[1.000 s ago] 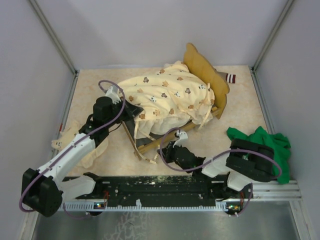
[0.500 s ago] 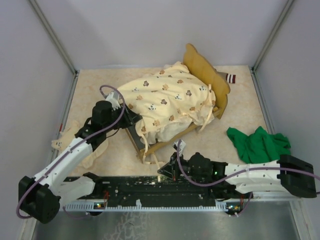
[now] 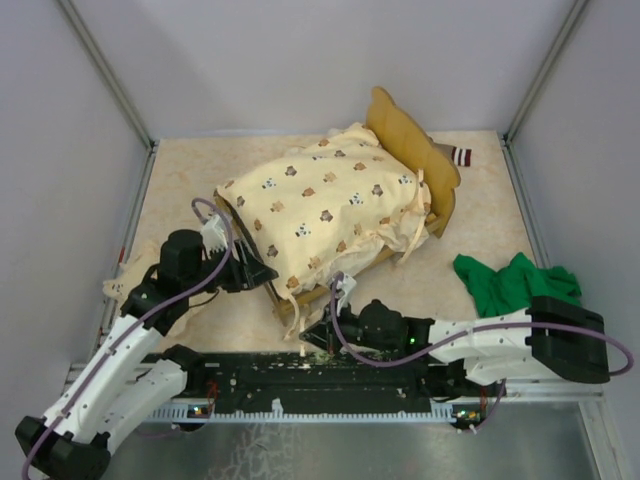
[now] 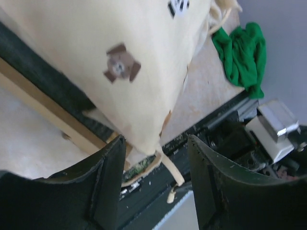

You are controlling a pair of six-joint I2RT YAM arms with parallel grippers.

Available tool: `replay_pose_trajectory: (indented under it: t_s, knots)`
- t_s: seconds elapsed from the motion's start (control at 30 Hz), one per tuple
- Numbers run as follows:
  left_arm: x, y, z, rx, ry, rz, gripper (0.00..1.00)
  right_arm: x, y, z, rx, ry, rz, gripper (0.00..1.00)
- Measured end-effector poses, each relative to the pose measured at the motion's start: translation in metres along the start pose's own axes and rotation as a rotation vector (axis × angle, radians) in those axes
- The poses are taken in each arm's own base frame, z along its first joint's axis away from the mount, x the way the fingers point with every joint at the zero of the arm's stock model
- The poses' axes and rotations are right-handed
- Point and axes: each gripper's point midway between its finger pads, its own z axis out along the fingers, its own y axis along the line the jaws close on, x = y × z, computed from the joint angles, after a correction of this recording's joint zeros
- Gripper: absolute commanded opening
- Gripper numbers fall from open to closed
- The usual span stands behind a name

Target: Set up the pet bed

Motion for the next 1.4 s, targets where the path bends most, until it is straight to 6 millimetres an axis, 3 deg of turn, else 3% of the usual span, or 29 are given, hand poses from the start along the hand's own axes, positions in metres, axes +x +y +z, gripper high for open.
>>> replay_pose_trajectory:
  t_s: [0.1,0.23,0.4,0.6,0.9,1.3,1.4]
  knots:
    - [0.034,0.002,-0.005,0.061,0.082,-0.05,0.6,-0.011,0.01,0.015,-0.01,-0.013,0.006,0.0]
    - [0.062,0.0,-0.011,0.127,0.157,-0.097,0.59,-0.024,0.018,0.029,-0.013,-0.063,0.047,0.0]
    - [0.076,-0.012,-0.022,0.215,0.204,-0.106,0.54,-0.033,0.013,0.035,0.022,-0.119,0.136,0.0]
    - [0.096,-0.011,-0.027,0.273,0.245,-0.111,0.51,-0.045,0.004,0.035,0.085,-0.191,0.246,0.0]
    - [0.113,-0.002,-0.014,0.31,0.287,-0.144,0.51,-0.065,0.003,0.028,0.113,-0.278,0.342,0.0]
    - [0.114,-0.006,-0.006,0.375,0.298,-0.154,0.52,-0.059,-0.007,0.029,0.171,-0.268,0.405,0.0]
    - [0.12,-0.003,-0.005,0.381,0.308,-0.161,0.48,-0.06,-0.007,0.031,0.18,-0.266,0.418,0.0]
